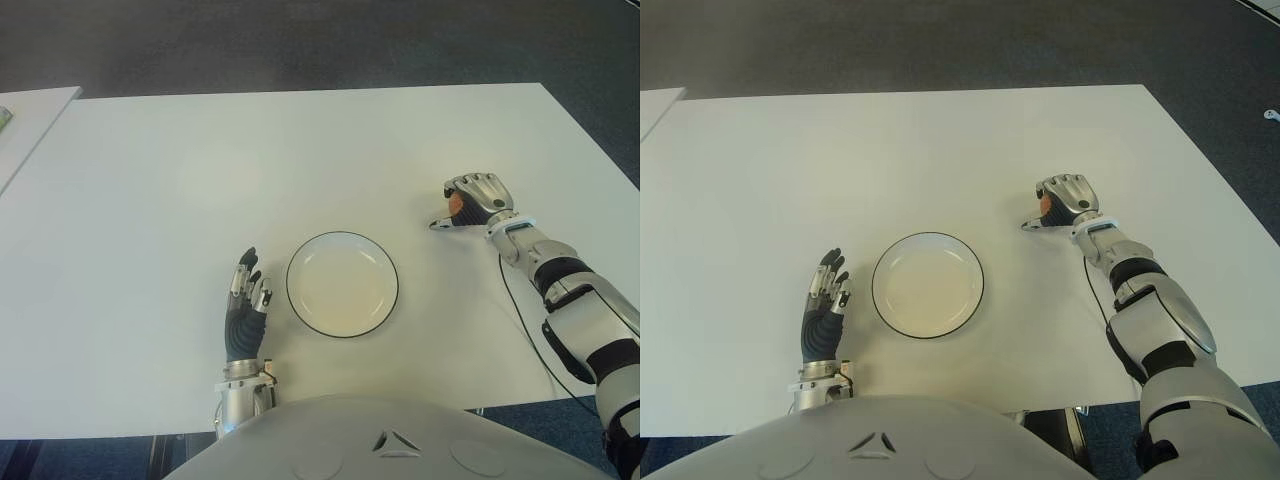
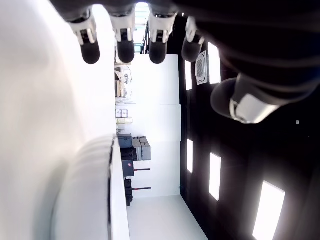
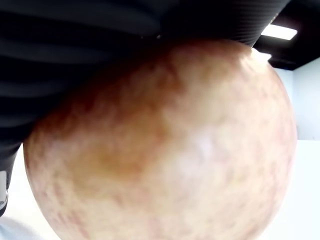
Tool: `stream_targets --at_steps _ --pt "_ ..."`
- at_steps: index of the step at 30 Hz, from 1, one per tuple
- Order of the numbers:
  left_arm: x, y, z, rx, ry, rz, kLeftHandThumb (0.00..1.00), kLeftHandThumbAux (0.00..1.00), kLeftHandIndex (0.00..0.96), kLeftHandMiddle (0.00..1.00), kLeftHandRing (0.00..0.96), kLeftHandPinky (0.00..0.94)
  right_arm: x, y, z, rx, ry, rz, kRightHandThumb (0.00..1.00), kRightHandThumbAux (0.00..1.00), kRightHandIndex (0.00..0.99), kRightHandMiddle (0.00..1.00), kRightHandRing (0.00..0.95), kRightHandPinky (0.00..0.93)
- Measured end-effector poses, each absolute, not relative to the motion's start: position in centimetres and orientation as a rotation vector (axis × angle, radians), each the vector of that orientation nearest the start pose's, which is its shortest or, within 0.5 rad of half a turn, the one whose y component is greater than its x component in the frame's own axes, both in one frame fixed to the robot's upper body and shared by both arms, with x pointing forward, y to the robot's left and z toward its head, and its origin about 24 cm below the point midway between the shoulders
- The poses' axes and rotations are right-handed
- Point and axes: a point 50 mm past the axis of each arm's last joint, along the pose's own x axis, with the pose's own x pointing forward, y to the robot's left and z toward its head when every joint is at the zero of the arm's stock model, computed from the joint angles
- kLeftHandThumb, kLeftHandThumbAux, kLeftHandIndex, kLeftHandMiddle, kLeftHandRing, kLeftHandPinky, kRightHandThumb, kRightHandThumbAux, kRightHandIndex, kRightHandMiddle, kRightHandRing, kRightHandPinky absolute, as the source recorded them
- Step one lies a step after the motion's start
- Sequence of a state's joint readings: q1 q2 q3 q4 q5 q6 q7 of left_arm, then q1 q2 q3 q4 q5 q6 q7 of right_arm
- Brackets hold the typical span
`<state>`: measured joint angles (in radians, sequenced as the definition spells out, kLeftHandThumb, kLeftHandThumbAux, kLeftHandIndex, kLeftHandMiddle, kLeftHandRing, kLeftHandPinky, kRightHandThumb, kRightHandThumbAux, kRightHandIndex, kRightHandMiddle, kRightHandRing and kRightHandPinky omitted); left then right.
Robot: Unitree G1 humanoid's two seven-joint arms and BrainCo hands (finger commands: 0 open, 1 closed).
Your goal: Put the apples into the plate.
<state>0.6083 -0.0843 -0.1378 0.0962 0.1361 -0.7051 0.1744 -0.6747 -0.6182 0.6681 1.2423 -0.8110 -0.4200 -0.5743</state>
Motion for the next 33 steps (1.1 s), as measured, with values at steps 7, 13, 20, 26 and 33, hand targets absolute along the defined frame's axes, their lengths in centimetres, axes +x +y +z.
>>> stream_targets --at_steps 7,13,20,26,33 --pt "10.69 13.33 -1.43 0.005 -0.039 0.178 0.0 0.434 0.0 0.0 0.0 0.0 32.03 -26.35 2.27 -1.589 -0.098 0.218 0.725 0.712 0.443 0.723 0.641 0.367" --pt "10.74 13.37 -1.31 0.006 -0.045 0.177 0.0 0.435 0.0 0.0 0.0 0.0 32.0 -26.38 2.3 -1.542 -0.084 0.219 0.728 0.712 0.443 0.734 0.649 0.376" --pt "10.73 13.44 -1.31 0.001 -0.044 0.176 0.0 0.437 0.0 0.0 0.0 0.0 31.93 -26.54 2.3 -1.503 -0.064 0.21 0.728 0.712 0.443 0.749 0.664 0.373" --pt "10.72 13.49 -1.32 -0.001 -0.044 0.173 0.0 0.439 0.0 0.0 0.0 0.0 31.91 -26.66 2.27 -1.473 -0.041 0.202 0.728 0.712 0.443 0.74 0.647 0.335" --pt "10.64 13.54 -1.27 0.001 -0.044 0.173 0.0 0.433 0.0 0.0 0.0 0.0 31.91 -26.62 2.26 -1.459 -0.034 0.205 0.728 0.713 0.443 0.763 0.677 0.36"
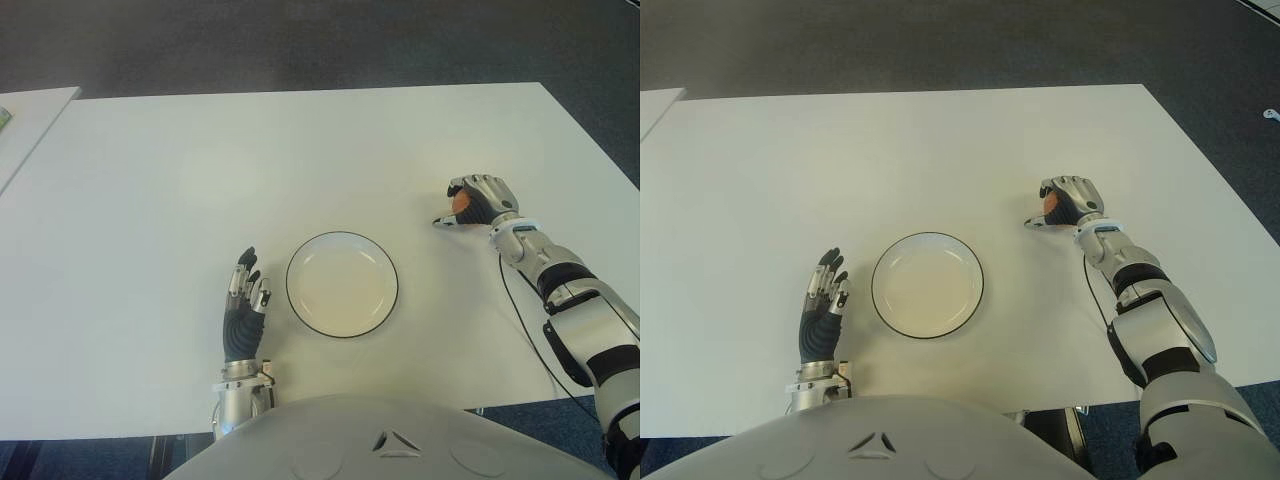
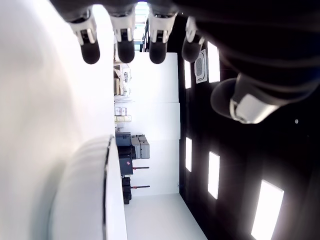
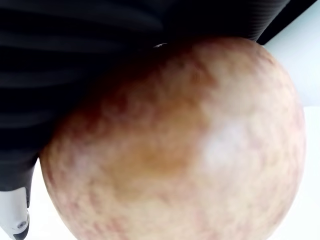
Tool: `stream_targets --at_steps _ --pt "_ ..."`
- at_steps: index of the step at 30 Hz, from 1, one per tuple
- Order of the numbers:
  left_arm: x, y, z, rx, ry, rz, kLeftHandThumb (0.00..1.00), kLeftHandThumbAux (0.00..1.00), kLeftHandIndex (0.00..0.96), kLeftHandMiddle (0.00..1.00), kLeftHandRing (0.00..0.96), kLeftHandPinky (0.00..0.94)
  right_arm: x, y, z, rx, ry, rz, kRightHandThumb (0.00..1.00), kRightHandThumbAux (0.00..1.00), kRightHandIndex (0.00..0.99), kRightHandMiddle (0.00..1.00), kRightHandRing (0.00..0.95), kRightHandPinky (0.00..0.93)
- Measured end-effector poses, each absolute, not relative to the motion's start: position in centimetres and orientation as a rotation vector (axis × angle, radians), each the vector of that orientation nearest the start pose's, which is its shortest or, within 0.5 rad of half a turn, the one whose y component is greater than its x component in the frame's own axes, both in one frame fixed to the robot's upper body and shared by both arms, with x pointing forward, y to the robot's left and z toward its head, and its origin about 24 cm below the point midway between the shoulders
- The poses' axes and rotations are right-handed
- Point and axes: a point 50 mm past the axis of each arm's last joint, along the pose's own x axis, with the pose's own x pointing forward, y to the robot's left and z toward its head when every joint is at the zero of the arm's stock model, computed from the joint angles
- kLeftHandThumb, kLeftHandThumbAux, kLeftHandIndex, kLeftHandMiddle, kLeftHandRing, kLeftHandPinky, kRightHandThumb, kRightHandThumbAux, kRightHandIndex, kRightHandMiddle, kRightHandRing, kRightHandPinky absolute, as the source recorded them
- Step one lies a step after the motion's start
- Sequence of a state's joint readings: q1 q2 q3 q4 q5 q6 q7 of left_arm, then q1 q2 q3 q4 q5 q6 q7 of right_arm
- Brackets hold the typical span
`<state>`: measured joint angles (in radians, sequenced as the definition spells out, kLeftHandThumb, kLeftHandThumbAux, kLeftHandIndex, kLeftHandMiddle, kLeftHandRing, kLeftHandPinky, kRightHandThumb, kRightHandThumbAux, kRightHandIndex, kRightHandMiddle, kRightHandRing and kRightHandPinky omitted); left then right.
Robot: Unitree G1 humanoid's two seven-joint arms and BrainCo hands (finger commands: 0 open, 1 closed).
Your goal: Put the apples into the plate.
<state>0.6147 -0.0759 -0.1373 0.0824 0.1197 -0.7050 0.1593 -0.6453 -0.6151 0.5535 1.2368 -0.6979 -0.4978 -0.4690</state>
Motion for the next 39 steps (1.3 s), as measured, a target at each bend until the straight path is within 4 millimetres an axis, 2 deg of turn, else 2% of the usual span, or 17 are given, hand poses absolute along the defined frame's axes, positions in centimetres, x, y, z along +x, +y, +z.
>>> stream_targets --at_steps 1,3,6,10,13,18,22,24,26,28,29,32,36,39 --pt "10.63 13.55 -1.24 0.001 -0.045 0.173 0.0 0.433 0.0 0.0 0.0 0.0 31.93 -26.62 2.3 -1.455 -0.035 0.204 0.728 0.713 0.443 0.765 0.679 0.361" --pt "10.6 13.57 -1.22 0.0 -0.045 0.175 0.0 0.434 0.0 0.0 0.0 0.0 31.95 -26.62 2.35 -1.446 -0.034 0.2 0.729 0.712 0.443 0.776 0.701 0.463" --pt "10.57 13.59 -1.26 0.0 -0.039 0.176 0.0 0.435 0.0 0.0 0.0 0.0 31.94 -26.66 2.4 -1.427 -0.032 0.192 0.729 0.712 0.442 0.787 0.722 0.522" --pt "10.56 13.62 -1.31 0.001 -0.034 0.176 0.0 0.437 0.0 0.0 0.0 0.0 31.9 -26.66 2.37 -1.416 -0.028 0.196 0.729 0.712 0.442 0.799 0.736 0.514" --pt "10.55 13.64 -1.33 0.002 -0.032 0.173 0.0 0.438 0.0 0.0 0.0 0.0 31.87 -26.65 2.36 -1.41 -0.027 0.196 0.728 0.712 0.442 0.806 0.738 0.457" --pt "10.52 13.69 -1.37 0.006 -0.028 0.167 0.0 0.437 0.0 0.0 0.0 0.0 31.86 -26.65 2.37 -1.403 -0.027 0.194 0.728 0.712 0.442 0.811 0.749 0.526" --pt "10.49 13.74 -1.34 0.008 -0.028 0.168 0.0 0.437 0.0 0.0 0.0 0.0 31.87 -26.65 2.4 -1.4 -0.028 0.191 0.727 0.712 0.442 0.816 0.753 0.504" --pt "10.48 13.77 -1.29 0.009 -0.029 0.168 0.0 0.436 0.0 0.0 0.0 0.0 31.87 -26.65 2.41 -1.399 -0.028 0.19 0.727 0.712 0.442 0.821 0.744 0.381" --pt "10.48 13.81 -1.26 0.011 -0.031 0.169 0.0 0.435 0.0 0.0 0.0 0.0 31.86 -26.66 2.4 -1.398 -0.027 0.191 0.727 0.711 0.442 0.822 0.739 0.341" --pt "10.49 13.86 -1.24 0.013 -0.032 0.169 0.0 0.434 0.0 0.0 0.0 0.0 31.86 -26.68 2.4 -1.395 -0.025 0.19 0.728 0.711 0.442 0.822 0.74 0.374" --pt "10.49 13.88 -1.23 0.014 -0.033 0.168 0.0 0.433 0.0 0.0 0.0 0.0 31.85 -26.7 2.4 -1.393 -0.024 0.19 0.728 0.711 0.442 0.823 0.746 0.437" --pt "10.49 13.94 -1.18 0.017 -0.034 0.167 0.0 0.432 0.0 0.0 0.0 0.0 31.84 -26.72 2.38 -1.39 -0.018 0.192 0.728 0.711 0.442 0.822 0.754 0.526" --pt "10.49 14.0 -1.15 0.02 -0.035 0.166 0.0 0.435 0.0 0.0 0.0 0.0 31.84 -26.73 2.38 -1.389 -0.016 0.194 0.728 0.711 0.442 0.833 0.767 0.484" --pt "10.49 14.02 -1.16 0.021 -0.033 0.166 0.0 0.438 0.0 0.0 0.0 0.0 31.83 -26.72 2.38 -1.388 -0.017 0.194 0.729 0.711 0.442 0.838 0.763 0.384"
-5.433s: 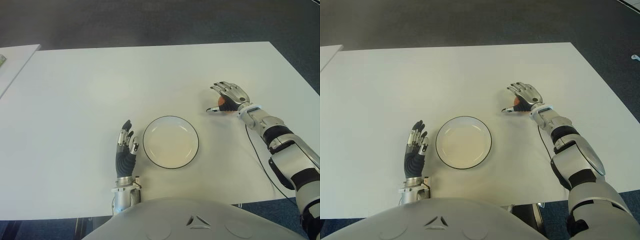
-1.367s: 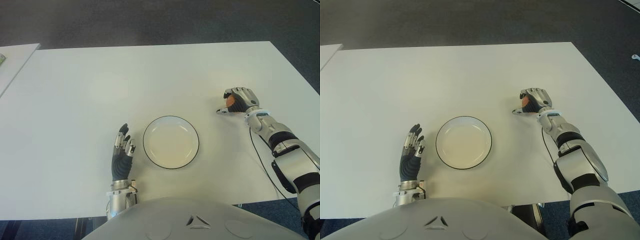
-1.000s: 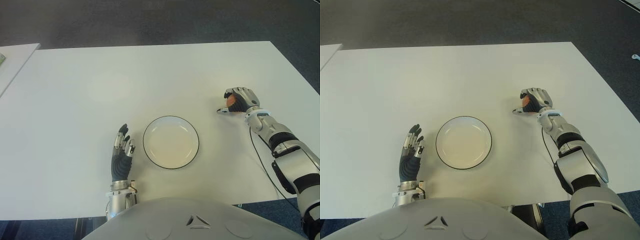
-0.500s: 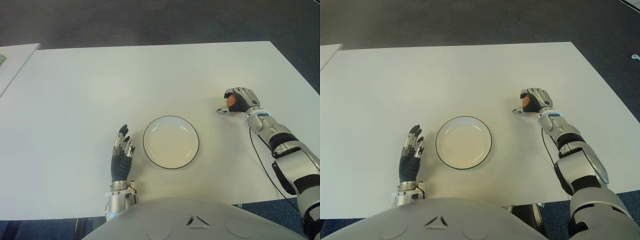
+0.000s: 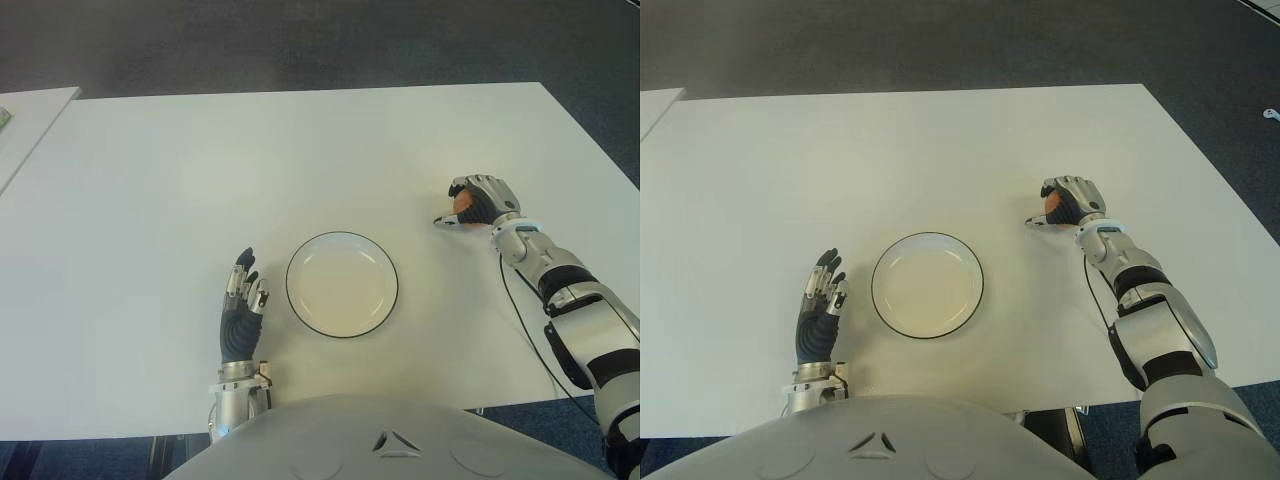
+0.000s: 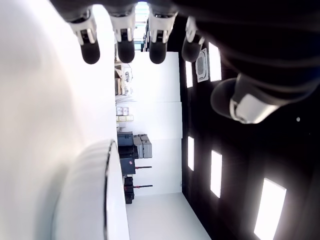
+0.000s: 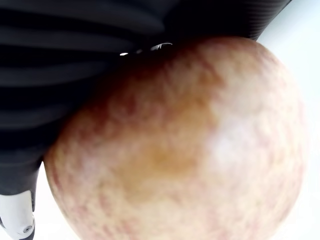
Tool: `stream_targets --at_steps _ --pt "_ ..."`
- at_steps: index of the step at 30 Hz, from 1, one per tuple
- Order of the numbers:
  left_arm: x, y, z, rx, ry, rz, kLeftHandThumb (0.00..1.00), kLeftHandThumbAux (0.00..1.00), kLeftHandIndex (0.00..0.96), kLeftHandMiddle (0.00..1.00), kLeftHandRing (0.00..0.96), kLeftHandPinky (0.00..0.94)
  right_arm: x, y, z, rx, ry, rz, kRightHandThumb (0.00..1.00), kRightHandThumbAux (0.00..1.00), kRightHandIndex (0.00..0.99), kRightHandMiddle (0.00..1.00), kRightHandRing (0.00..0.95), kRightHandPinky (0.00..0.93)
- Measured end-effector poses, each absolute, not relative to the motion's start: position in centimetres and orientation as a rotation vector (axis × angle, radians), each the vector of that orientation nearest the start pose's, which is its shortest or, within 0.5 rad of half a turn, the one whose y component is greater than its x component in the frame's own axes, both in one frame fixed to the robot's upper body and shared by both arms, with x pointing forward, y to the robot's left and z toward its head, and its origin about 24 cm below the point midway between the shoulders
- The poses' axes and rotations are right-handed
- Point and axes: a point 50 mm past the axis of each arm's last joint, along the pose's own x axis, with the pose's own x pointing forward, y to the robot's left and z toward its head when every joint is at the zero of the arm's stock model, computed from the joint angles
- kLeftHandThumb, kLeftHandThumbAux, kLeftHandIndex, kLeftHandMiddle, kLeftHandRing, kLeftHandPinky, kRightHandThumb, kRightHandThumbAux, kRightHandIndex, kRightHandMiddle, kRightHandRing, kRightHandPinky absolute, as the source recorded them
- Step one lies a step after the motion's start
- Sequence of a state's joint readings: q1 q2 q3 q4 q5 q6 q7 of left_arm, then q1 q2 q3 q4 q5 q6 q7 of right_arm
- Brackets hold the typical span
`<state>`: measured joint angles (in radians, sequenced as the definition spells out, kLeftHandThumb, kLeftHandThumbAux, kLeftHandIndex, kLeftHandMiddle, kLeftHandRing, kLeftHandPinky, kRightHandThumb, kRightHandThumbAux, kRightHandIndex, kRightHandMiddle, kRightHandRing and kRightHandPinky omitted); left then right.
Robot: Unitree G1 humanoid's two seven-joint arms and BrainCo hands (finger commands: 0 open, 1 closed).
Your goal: Put the apples into the plate.
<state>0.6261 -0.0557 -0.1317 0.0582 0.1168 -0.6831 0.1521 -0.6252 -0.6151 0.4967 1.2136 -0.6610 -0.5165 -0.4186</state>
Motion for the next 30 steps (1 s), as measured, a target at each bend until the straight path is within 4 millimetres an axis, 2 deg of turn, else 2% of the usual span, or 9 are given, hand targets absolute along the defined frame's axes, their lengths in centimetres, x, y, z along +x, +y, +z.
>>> stream_targets --at_steps 4,7,10,15,20,22,26,29,30 --pt "10.48 14.05 -1.18 0.022 -0.03 0.165 0.0 0.442 0.0 0.0 0.0 0.0 31.83 -26.72 2.38 -1.388 -0.017 0.194 0.729 0.711 0.442 0.839 0.757 0.324" --pt "10.48 14.05 -1.2 0.022 -0.028 0.164 0.0 0.446 0.0 0.0 0.0 0.0 31.84 -26.72 2.37 -1.388 -0.017 0.194 0.73 0.711 0.442 0.833 0.74 0.238" --pt "10.5 14.06 -1.2 0.023 -0.028 0.161 0.0 0.445 0.0 0.0 0.0 0.0 31.85 -26.71 2.38 -1.388 -0.017 0.193 0.729 0.711 0.443 0.805 0.716 0.274" --pt "10.67 14.04 -1.13 0.023 -0.034 0.158 0.0 0.443 0.0 0.0 0.0 0.0 31.96 -26.69 2.51 -1.391 -0.02 0.192 0.728 0.712 0.443 0.764 0.671 0.244" --pt "10.85 13.99 -1.09 0.021 -0.039 0.157 0.0 0.441 0.0 0.0 0.0 0.0 31.99 -26.72 2.55 -1.394 -0.019 0.194 0.728 0.713 0.443 0.746 0.657 0.316" --pt "10.89 13.95 -1.1 0.019 -0.04 0.157 0.0 0.439 0.0 0.0 0.0 0.0 31.99 -26.73 2.57 -1.394 -0.019 0.194 0.728 0.712 0.443 0.752 0.677 0.443" --pt "10.92 13.86 -1.13 0.014 -0.039 0.159 0.0 0.436 0.0 0.0 0.0 0.0 31.99 -26.74 2.58 -1.395 -0.019 0.194 0.728 0.712 0.442 0.767 0.704 0.509" --pt "10.92 13.84 -1.16 0.014 -0.038 0.16 0.0 0.435 0.0 0.0 0.0 0.0 31.99 -26.74 2.58 -1.395 -0.019 0.194 0.727 0.712 0.442 0.773 0.713 0.525" --pt "10.91 13.84 -1.17 0.013 -0.037 0.16 0.0 0.435 0.0 0.0 0.0 0.0 31.99 -26.74 2.58 -1.395 -0.019 0.194 0.727 0.712 0.442 0.78 0.718 0.5"
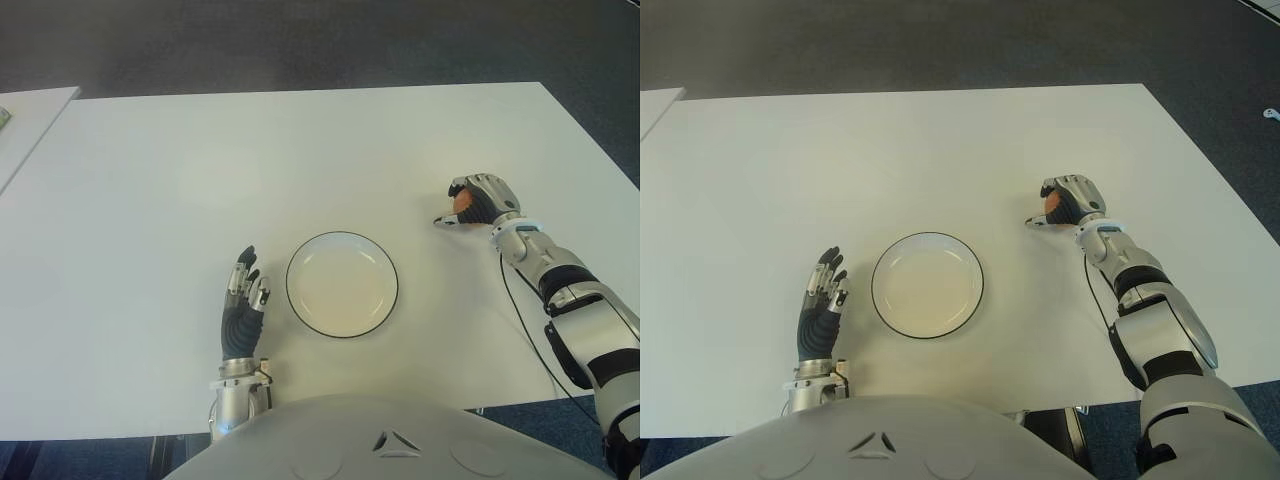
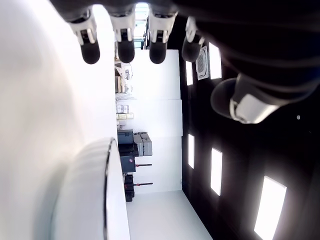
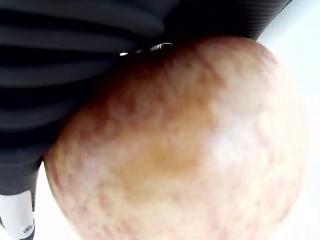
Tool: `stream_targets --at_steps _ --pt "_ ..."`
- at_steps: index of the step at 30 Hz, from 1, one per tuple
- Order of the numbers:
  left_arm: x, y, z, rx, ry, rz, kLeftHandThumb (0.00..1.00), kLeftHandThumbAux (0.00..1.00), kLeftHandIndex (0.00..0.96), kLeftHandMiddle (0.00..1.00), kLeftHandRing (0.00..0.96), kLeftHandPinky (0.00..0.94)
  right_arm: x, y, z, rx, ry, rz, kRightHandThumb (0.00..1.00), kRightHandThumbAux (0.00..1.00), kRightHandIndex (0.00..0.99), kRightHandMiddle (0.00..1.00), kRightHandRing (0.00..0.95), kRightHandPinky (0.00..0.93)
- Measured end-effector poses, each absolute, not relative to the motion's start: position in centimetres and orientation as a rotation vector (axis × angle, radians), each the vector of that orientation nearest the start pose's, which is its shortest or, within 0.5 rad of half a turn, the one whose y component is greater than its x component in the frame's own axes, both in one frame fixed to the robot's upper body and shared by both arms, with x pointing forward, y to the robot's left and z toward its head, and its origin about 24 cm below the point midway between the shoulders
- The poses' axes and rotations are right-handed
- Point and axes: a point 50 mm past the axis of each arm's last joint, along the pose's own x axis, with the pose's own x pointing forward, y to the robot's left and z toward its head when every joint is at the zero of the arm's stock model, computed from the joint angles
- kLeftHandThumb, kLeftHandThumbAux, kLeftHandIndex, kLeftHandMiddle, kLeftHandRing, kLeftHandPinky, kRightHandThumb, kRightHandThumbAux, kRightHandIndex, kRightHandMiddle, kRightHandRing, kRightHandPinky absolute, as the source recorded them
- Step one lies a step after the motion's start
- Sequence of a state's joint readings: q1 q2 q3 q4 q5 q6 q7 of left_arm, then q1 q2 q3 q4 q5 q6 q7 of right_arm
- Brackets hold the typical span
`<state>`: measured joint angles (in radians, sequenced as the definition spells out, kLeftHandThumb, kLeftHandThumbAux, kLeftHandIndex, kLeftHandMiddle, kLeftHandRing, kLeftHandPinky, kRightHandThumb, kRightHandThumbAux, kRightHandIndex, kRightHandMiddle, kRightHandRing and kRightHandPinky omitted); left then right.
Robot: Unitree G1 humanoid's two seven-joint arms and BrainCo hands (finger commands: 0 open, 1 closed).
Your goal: Put the apples into the plate.
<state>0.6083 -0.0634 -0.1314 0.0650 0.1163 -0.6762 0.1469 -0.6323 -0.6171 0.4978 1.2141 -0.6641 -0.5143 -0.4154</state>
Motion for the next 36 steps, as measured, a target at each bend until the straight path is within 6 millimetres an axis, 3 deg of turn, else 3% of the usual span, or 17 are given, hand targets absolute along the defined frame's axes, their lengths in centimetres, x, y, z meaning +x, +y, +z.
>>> stream_targets --at_steps 5,8,17,26,36 --pt "10.9 13.8 -1.2 0.011 -0.036 0.161 0.0 0.435 0.0 0.0 0.0 0.0 32.0 -26.7 2.6 -1.395 -0.018 0.195 0.728 0.713 0.442 0.804 0.723 0.349" --pt "10.9 13.8 -1.2 0.01 -0.036 0.162 0.0 0.434 0.0 0.0 0.0 0.0 32.0 -26.7 2.6 -1.395 -0.018 0.195 0.728 0.712 0.442 0.811 0.725 0.314" --pt "10.9 13.8 -1.3 0.004 -0.032 0.167 0.0 0.432 0.0 0.0 0.0 0.0 32.0 -26.7 2.6 -1.4 -0.021 0.195 0.726 0.713 0.442 0.82 0.767 0.634" --pt "10.9 13.8 -1.3 0.004 -0.031 0.166 0.0 0.435 0.0 0.0 0.0 0.0 32.1 -26.5 2.9 -1.404 -0.051 0.197 0.725 0.713 0.441 0.846 0.814 0.792" --pt "10.8 13.8 -1.4 0.004 -0.026 0.166 0.0 0.434 0.0 0.0 0.0 0.0 32.6 -25.7 4.1 -1.398 -0.115 0.251 0.732 0.711 0.441 0.861 0.841 0.846"
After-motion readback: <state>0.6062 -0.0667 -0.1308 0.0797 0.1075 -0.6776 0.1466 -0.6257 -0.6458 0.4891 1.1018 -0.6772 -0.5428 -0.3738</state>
